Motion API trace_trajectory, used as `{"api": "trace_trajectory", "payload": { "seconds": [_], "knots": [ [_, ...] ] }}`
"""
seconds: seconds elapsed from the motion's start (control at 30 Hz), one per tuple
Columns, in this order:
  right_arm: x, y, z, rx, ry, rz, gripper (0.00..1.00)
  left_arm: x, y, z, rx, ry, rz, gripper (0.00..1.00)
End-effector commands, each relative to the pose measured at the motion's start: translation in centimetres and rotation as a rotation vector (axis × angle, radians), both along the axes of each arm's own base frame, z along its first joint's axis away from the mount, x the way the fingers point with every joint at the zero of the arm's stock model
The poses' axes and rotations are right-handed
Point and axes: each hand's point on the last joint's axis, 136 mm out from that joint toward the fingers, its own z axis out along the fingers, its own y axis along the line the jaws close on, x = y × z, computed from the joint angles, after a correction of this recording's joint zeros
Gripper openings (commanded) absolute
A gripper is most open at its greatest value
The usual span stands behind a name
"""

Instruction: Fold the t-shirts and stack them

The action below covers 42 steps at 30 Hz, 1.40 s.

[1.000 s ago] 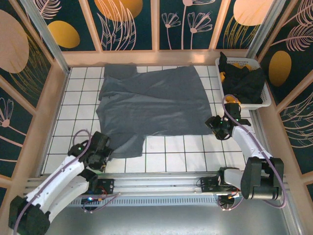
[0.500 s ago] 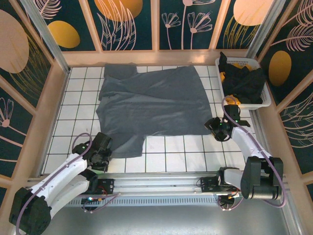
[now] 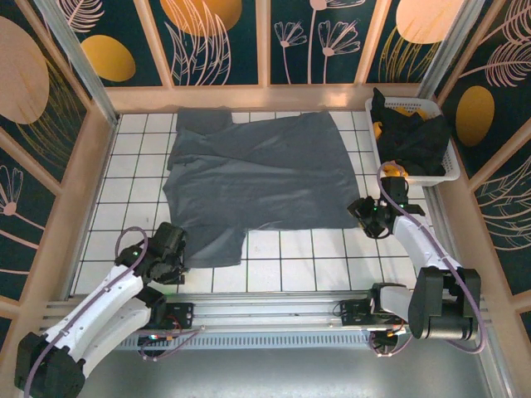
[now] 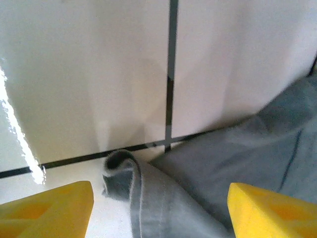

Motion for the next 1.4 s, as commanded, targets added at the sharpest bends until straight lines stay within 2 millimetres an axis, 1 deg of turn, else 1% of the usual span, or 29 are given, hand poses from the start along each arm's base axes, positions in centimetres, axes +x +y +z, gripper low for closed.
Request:
{"api": "trace_trajectory", "payload": {
  "seconds": [0.0,0.07,0.17,0.23,0.27,0.3,0.33,0.4,0.5,0.57,0.7,0.73,0.77,0.8,0.87,0.97,1.0,1.1,1.2,1.37],
  "knots": [
    [0.4,0.0,0.8,0.009,-0.031,-0.003,0.50,0.2,-0.1,-1.0,-0.038,-0.001,0.088,0.71],
    [0.5,0.0,1.0,0.005,-0.035,0.002,0.50,0.2,-0.1,-1.5,-0.061,-0.014,0.118,0.66],
    [0.6,0.0,1.1,-0.001,-0.039,0.008,0.50,0.7,-0.3,-2.1,-0.079,-0.043,0.139,0.49],
    [0.7,-0.1,1.0,-0.006,-0.038,0.007,0.50,1.2,-0.9,-2.3,-0.102,-0.048,0.122,0.35],
    [0.7,-0.1,1.0,-0.009,-0.037,0.005,0.49,1.3,-1.1,-2.4,-0.105,-0.043,0.112,0.25],
    [0.7,-0.3,0.9,-0.016,-0.034,0.003,0.49,1.4,-1.3,-2.3,-0.100,-0.039,0.097,0.14],
    [0.8,-0.4,0.8,-0.025,-0.033,0.000,0.49,1.7,-1.2,-1.9,-0.083,-0.046,0.078,0.00],
    [0.8,-0.8,0.7,-0.047,-0.026,-0.008,0.49,2.7,-0.7,-0.3,-0.016,-0.079,0.035,0.00],
    [0.7,-1.6,0.6,-0.085,-0.007,-0.031,0.49,4.4,0.4,3.6,0.135,-0.123,-0.068,0.00],
    [0.5,-2.7,0.3,-0.134,0.014,-0.064,0.49,5.8,0.8,6.6,0.259,-0.128,-0.206,0.00],
    [0.8,-5.2,0.1,-0.265,0.026,-0.098,0.49,8.3,1.6,11.5,0.516,-0.088,-0.495,0.00],
    [1.0,-5.5,-0.1,-0.278,0.031,-0.097,0.49,8.8,1.9,12.4,0.570,-0.083,-0.550,0.00],
    [0.9,-5.6,-0.6,-0.277,0.045,-0.092,0.49,9.1,2.0,12.5,0.606,-0.070,-0.600,0.00],
    [1.0,-5.6,-1.0,-0.271,0.055,-0.087,0.49,9.6,1.8,13.6,0.619,-0.090,-0.621,0.00],
    [0.8,-5.1,-2.1,-0.243,0.082,-0.067,0.46,9.7,1.5,13.8,0.624,-0.101,-0.663,0.00],
    [0.7,-4.6,-3.0,-0.215,0.098,-0.063,0.43,9.1,1.4,13.4,0.599,-0.109,-0.673,0.00],
    [0.8,-4.4,-3.2,-0.206,0.096,-0.057,0.42,8.6,1.4,12.6,0.588,-0.097,-0.675,0.00],
    [1.0,-4.0,-3.8,-0.181,0.106,-0.048,0.39,7.8,0.9,11.2,0.531,-0.101,-0.675,0.00],
    [0.8,-3.7,-4.4,-0.163,0.131,-0.045,0.36,7.2,0.4,10.1,0.484,-0.093,-0.678,0.00],
    [-0.5,-3.5,-4.7,-0.159,0.165,-0.063,0.37,6.5,0.5,10.1,0.471,-0.064,-0.681,0.00]
  ]
}}
